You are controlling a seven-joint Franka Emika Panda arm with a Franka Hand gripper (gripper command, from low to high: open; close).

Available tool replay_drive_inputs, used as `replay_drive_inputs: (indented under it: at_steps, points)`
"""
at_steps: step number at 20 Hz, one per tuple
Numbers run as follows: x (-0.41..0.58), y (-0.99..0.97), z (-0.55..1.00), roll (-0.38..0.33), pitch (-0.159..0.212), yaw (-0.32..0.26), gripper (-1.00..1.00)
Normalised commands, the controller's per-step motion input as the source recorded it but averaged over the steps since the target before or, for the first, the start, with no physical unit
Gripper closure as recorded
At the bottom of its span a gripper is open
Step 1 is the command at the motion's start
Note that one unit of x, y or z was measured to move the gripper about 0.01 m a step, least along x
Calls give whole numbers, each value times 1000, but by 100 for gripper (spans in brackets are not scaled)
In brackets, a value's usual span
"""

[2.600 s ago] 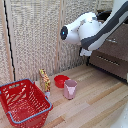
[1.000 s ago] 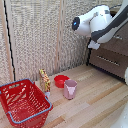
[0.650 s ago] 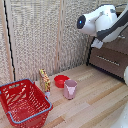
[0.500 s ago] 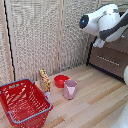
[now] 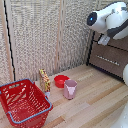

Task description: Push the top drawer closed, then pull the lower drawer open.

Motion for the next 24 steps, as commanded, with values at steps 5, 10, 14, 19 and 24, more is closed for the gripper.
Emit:
replay_drive_inputs:
  at_steps: [5, 10, 14, 19, 24]
  points:
    - [-75, -650, 132, -78, -51, 130, 100]
    - [-19, 76, 178, -68, -39, 18, -100]
    - [0, 339, 241, -44, -58, 1, -100]
    - [-19, 415, 77, -5, -30, 24, -100]
    - [44, 113, -453, -25, 0, 13, -100]
